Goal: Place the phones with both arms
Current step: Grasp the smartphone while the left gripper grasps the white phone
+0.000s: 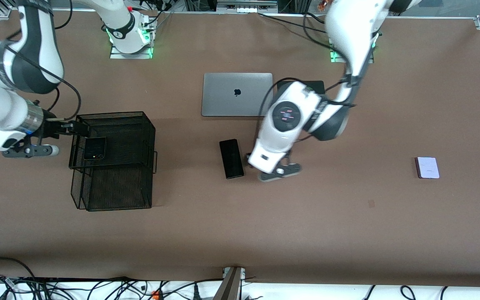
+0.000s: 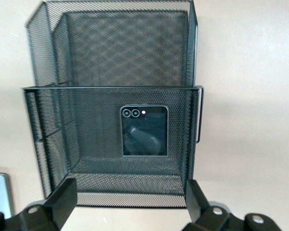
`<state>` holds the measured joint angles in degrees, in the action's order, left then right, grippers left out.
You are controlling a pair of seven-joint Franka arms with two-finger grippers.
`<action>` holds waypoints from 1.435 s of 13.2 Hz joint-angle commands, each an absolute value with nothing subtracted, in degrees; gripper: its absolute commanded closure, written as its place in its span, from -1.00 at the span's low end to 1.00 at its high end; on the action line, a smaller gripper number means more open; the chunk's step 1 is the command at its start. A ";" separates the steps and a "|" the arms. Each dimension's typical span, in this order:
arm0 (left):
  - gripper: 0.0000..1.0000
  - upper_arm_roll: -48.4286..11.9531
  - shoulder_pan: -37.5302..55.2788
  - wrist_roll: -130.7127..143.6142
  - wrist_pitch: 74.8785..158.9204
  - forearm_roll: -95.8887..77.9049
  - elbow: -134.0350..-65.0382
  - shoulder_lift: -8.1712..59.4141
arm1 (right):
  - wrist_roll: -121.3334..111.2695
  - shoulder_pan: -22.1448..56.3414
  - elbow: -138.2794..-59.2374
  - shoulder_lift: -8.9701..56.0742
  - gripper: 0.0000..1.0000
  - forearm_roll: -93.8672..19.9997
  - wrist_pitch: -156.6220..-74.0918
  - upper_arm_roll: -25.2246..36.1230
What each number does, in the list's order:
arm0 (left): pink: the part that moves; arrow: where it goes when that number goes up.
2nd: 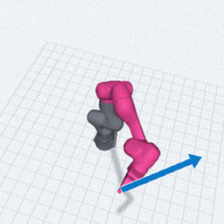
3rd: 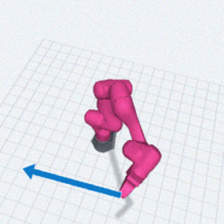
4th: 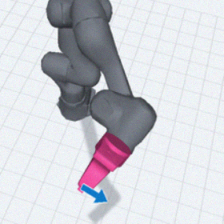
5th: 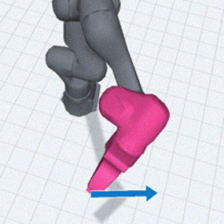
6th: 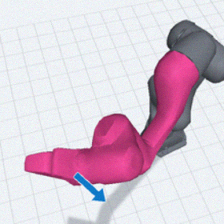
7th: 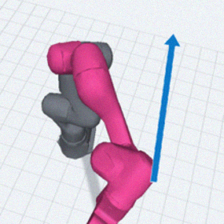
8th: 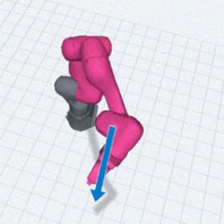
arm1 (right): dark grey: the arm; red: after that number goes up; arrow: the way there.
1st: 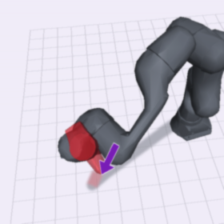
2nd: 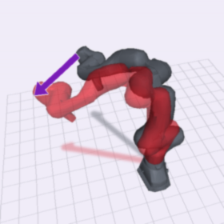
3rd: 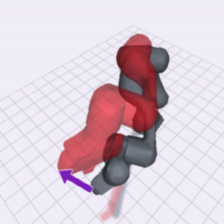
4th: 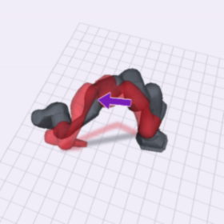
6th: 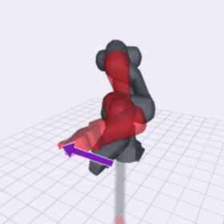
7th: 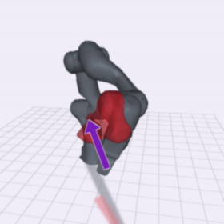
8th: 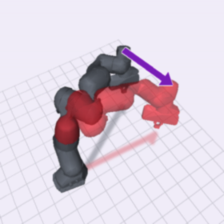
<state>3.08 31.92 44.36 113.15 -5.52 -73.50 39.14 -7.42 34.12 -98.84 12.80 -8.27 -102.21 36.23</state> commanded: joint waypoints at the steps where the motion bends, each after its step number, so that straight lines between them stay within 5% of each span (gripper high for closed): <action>1: -1.00 2.90 24.55 34.75 104.97 -1.61 -75.67 35.34 | -2.05 35.85 -95.54 13.36 -1.00 -9.22 -99.93 34.90; 4: -1.00 2.90 17.43 20.10 101.25 5.26 -75.85 34.63 | 12.08 42.95 -93.18 16.33 -1.00 -9.32 -100.72 31.83; 10: -1.00 2.90 2.75 3.62 103.34 9.40 -82.69 34.45 | 28.02 51.15 -76.65 32.94 -1.00 -9.93 -104.57 19.45; 14: -1.00 2.29 -8.50 -8.58 117.91 8.71 -92.79 34.37 | 27.86 51.15 -76.46 39.27 -1.00 -9.76 -114.06 13.28; 19: -1.00 1.85 -15.81 -15.64 133.13 8.44 -102.64 34.63 | 22.77 52.03 -77.25 47.10 -1.00 -9.23 -125.66 12.92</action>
